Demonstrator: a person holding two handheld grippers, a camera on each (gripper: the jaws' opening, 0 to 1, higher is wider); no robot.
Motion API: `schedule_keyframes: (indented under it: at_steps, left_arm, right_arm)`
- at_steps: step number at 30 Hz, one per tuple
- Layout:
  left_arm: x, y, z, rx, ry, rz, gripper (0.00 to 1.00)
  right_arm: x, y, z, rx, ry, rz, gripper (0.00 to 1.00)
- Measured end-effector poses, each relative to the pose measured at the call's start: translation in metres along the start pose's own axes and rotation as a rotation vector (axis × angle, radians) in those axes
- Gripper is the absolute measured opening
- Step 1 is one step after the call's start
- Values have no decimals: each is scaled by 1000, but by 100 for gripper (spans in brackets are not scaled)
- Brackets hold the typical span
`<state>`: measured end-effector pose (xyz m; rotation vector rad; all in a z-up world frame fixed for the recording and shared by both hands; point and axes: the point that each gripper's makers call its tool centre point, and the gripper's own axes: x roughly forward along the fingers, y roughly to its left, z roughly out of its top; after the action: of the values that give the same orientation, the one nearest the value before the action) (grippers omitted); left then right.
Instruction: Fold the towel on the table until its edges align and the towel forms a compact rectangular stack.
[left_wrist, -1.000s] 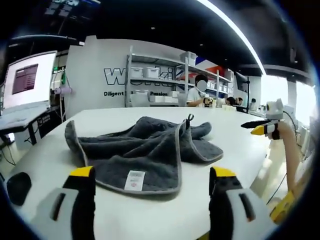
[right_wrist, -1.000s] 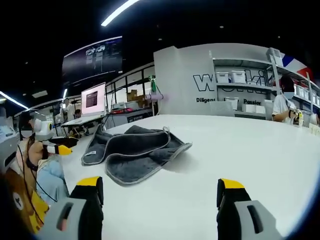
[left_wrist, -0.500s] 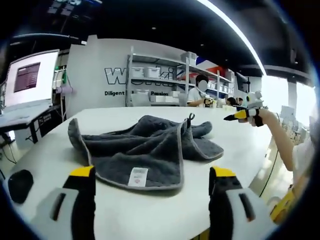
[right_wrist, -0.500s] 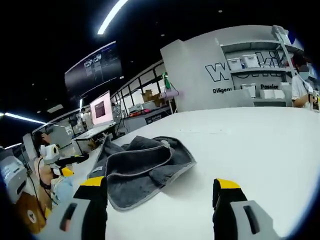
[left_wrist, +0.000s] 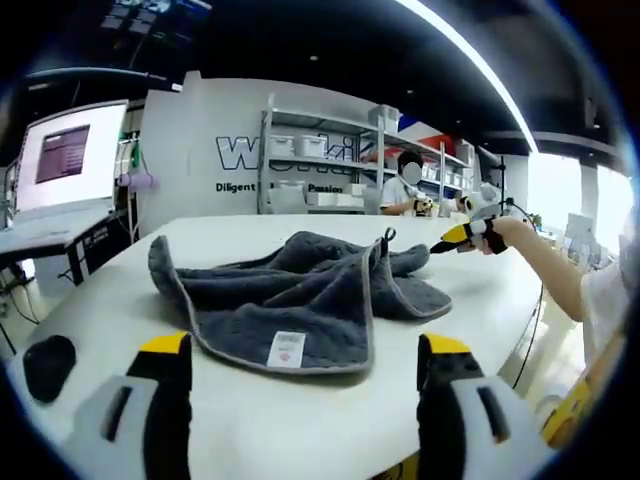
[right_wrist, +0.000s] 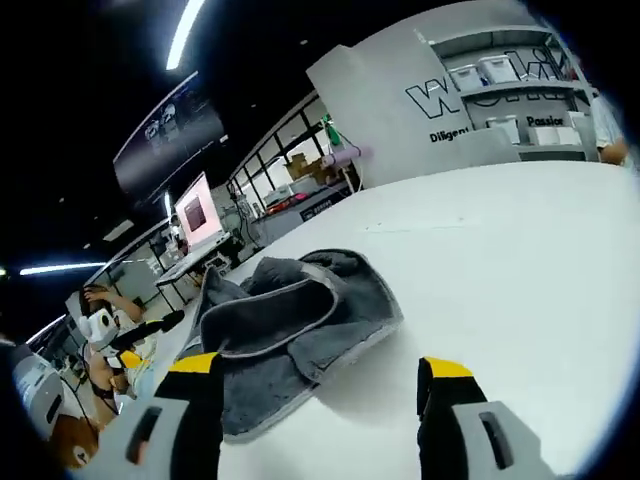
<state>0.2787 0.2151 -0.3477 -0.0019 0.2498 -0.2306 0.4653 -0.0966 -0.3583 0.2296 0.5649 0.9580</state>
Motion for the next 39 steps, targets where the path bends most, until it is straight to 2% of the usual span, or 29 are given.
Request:
schedule_keyframes:
  at_steps: [4, 9, 20, 28, 39]
  left_arm:
    - [-1, 1, 0, -3, -1, 3, 98]
    - [-3, 2, -1, -5, -3, 9, 98]
    - [-3, 2, -1, -10, -4, 8, 98]
    - [-3, 3, -1, -10, -6, 8, 98]
    - [-3, 0, 1, -9, -7, -2, 98]
  right_arm:
    - [9, -2, -5, 10, 21, 13, 80]
    - [18, 2, -4, 35, 17, 64, 72]
    - [27, 1, -1, 42, 4, 78, 58]
    - [21, -5, 7, 61, -35, 73, 36]
    - [15, -9, 13, 79, -62, 63, 21]
